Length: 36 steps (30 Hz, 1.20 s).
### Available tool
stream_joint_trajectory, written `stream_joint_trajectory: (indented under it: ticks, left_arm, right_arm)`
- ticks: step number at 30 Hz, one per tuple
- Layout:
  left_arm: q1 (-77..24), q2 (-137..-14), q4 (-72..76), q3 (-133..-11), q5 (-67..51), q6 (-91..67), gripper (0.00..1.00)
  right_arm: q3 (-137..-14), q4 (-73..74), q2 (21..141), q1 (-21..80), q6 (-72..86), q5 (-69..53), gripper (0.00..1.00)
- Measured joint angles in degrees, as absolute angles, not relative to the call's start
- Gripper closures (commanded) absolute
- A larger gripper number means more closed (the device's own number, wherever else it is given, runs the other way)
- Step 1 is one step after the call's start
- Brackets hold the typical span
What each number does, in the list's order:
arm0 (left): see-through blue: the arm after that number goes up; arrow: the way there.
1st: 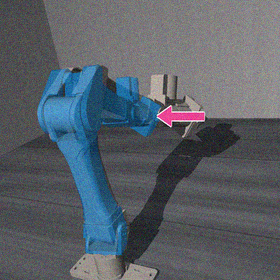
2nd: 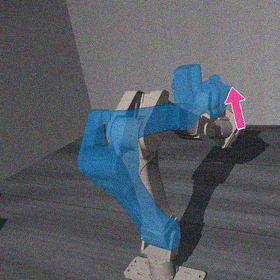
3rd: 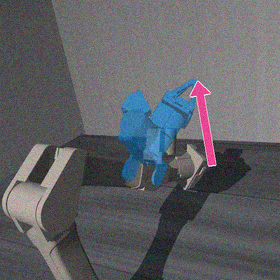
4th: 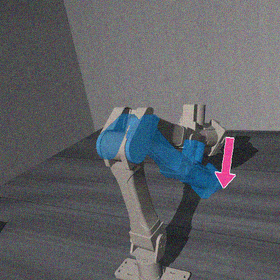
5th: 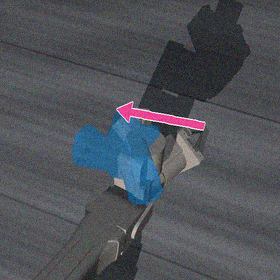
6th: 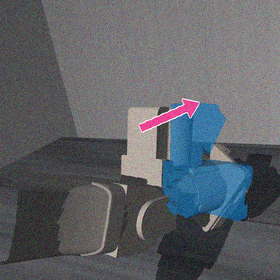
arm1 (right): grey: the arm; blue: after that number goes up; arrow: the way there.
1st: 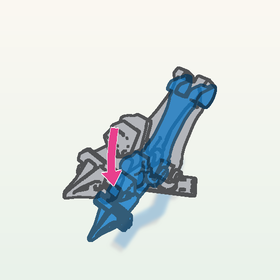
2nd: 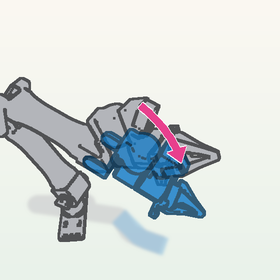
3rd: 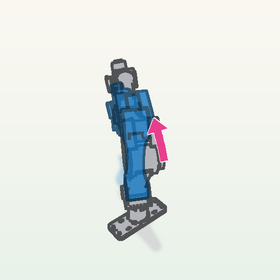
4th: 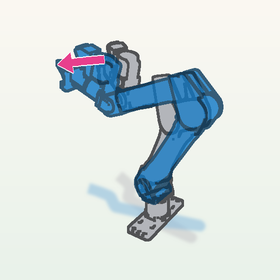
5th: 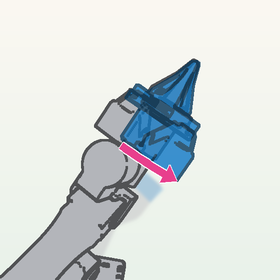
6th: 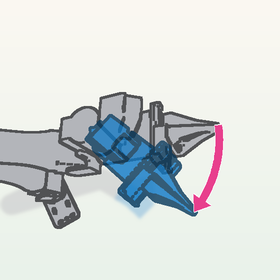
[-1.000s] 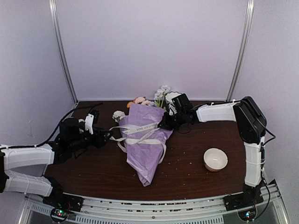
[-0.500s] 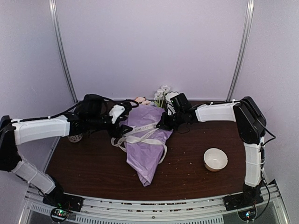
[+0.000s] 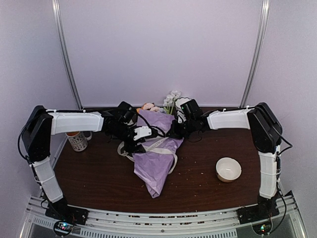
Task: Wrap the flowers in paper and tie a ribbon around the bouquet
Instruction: Cross the ribbon over the folded bouquet.
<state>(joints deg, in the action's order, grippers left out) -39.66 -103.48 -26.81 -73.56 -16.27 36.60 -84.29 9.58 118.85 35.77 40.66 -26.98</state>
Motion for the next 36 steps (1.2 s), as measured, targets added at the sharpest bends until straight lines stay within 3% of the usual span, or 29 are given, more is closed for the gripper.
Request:
stream_joint_trajectory:
  ticks: [2,6,10,13,16,36]
  left_arm:
    - [-39.83,-104.81,-27.14,-73.87,-15.29,36.99,0.61]
    - [-40.53,-106.0,-27.11,-73.82,-12.71,37.19,0.66]
    - [-41.1,-106.0,-26.46,-73.78,-9.8,37.19,0.81]
    - [-41.25,-105.97,-25.36,-73.49,-8.71,37.56,0.86]
    - [-41.25,-105.97,-25.23,-73.47,-8.71,37.8,1.0]
    - [-41.25,-96.99,-15.97,-69.41,-14.02,34.83,1.0]
  right_arm:
    - [-84.29,9.65,118.85,35.77,40.6,-27.0,1.0]
    - [-84.31,9.85,118.85,36.01,40.16,-27.27,1.0]
    - [-84.4,10.09,118.85,36.69,39.09,-28.16,1.0]
    - [-84.4,10.24,118.85,37.12,38.68,-28.73,1.0]
    - [-84.42,10.52,118.85,37.45,38.26,-29.15,1.0]
    - [-84.88,15.05,118.85,39.62,28.62,-32.05,1.0]
